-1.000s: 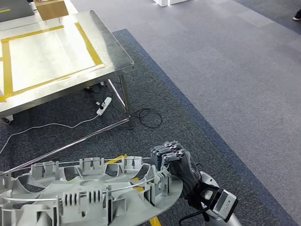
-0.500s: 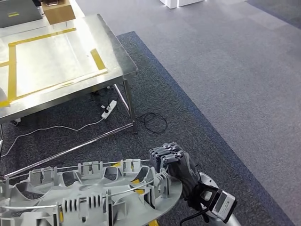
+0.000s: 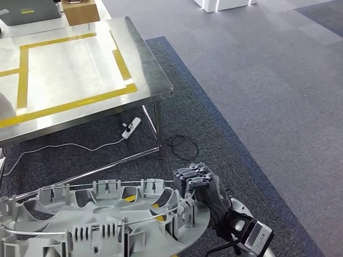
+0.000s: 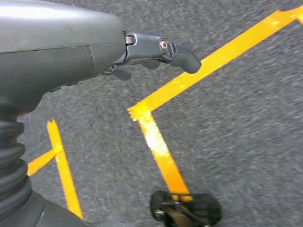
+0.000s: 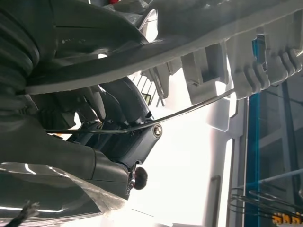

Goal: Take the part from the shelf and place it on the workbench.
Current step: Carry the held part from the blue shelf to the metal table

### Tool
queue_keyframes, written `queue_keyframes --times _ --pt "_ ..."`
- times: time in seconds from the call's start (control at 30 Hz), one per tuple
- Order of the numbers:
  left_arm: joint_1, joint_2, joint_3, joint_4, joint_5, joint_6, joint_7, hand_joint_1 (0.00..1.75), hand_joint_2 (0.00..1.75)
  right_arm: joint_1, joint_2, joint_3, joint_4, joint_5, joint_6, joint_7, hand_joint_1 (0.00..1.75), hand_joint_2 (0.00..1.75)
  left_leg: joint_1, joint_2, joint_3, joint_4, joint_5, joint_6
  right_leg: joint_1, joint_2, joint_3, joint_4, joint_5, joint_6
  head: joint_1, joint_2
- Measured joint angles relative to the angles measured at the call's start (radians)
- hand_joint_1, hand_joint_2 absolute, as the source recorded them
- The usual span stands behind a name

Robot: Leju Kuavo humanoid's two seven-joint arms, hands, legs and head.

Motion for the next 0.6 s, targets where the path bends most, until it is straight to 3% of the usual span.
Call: queue_keyframes --times 0.07,0.1,0.17,0.23,0.3,0.33,0.4,0.43,0.47,0.5,0.53,0.6 --pt "-0.004 0.000 0.003 0.000 -0.005 -0.001 -0.003 0.00 1.75 0.004 -0.001 -0.001 0.000 0.004 -0.002 0.000 1.75 1.75 -0.001 -0.013 0.019 0.002 -0.026 -0.010 0.000 0.022 0.017 -0.088 0.096 -0.009 0.001 0.000" --pt "-0.006 0.000 0.004 0.000 -0.007 -0.001 -0.004 0.00 1.75 0.007 -0.002 -0.001 -0.001 0.008 -0.003 0.000 1.75 1.75 -0.001 -0.019 0.026 0.004 -0.034 -0.017 0.001 0.028 0.024 -0.105 0.117 -0.016 0.002 0.000" --pt "-0.009 0.000 0.006 0.000 -0.013 0.000 -0.006 0.00 1.75 0.007 -0.003 -0.002 -0.003 0.014 -0.004 0.001 1.75 1.75 -0.002 -0.026 0.036 0.007 -0.037 -0.027 0.002 0.015 0.044 -0.110 0.118 -0.029 0.003 0.000" --pt "-0.011 0.002 0.008 -0.001 -0.018 0.001 -0.009 0.00 1.75 0.004 -0.002 -0.003 -0.006 0.016 -0.006 0.001 1.75 1.75 -0.002 -0.012 0.014 0.059 -0.025 -0.036 0.000 -0.002 0.064 -0.118 0.115 -0.040 0.002 0.000" --pt "-0.014 0.002 0.011 -0.001 -0.024 0.002 -0.011 0.00 1.75 0.003 -0.002 -0.004 -0.008 0.017 -0.008 0.000 1.75 1.75 -0.001 0.008 -0.055 0.167 -0.044 -0.046 -0.001 -0.018 0.083 -0.124 0.102 -0.047 0.000 0.000" --pt "-0.015 0.002 0.013 -0.001 -0.027 0.003 -0.012 0.00 1.75 0.003 -0.002 -0.004 -0.008 0.018 -0.008 0.000 1.75 1.75 -0.001 0.012 -0.093 0.215 -0.073 -0.049 0.000 -0.025 0.092 -0.125 0.094 -0.050 0.000 0.000" --pt "-0.014 0.002 0.019 0.000 -0.035 0.005 -0.013 0.00 1.75 0.004 -0.002 -0.005 -0.008 0.020 -0.008 0.000 1.75 1.75 -0.001 0.013 -0.144 0.252 -0.120 -0.048 0.002 -0.039 0.112 -0.125 0.075 -0.053 0.000 0.000" --pt "-0.014 0.002 0.021 0.000 -0.038 0.007 -0.014 0.00 1.75 0.004 -0.002 -0.005 -0.008 0.020 -0.008 0.000 1.75 1.75 -0.002 0.014 -0.151 0.233 -0.113 -0.045 0.003 -0.047 0.124 -0.125 0.066 -0.053 -0.001 0.000" --pt "-0.014 0.002 0.023 0.000 -0.042 0.008 -0.015 0.00 1.75 0.004 -0.002 -0.005 -0.008 0.020 -0.008 0.000 1.75 1.75 -0.003 0.021 -0.146 0.187 -0.075 -0.040 0.005 -0.055 0.138 -0.126 0.056 -0.053 0.000 0.000" --pt "-0.014 0.002 0.024 0.000 -0.045 0.009 -0.015 0.00 1.75 0.004 -0.002 -0.005 -0.008 0.021 -0.008 0.000 1.75 1.75 -0.007 0.037 -0.135 0.128 -0.018 -0.031 0.007 -0.063 0.147 -0.127 0.046 -0.052 0.000 0.000" --pt "-0.015 0.002 0.025 0.000 -0.048 0.010 -0.016 0.00 1.75 0.004 -0.002 -0.005 -0.008 0.021 -0.008 0.001 1.75 1.75 -0.013 0.056 -0.128 0.085 0.019 -0.024 0.009 -0.072 0.159 -0.127 0.037 -0.050 0.002 0.000" --pt "-0.017 0.001 0.027 0.000 -0.051 0.013 -0.017 0.00 1.75 0.005 -0.003 -0.005 -0.009 0.022 -0.009 0.001 1.75 1.75 -0.023 0.082 -0.126 0.039 0.062 -0.013 0.013 -0.087 0.172 -0.128 0.023 -0.040 0.003 0.000"
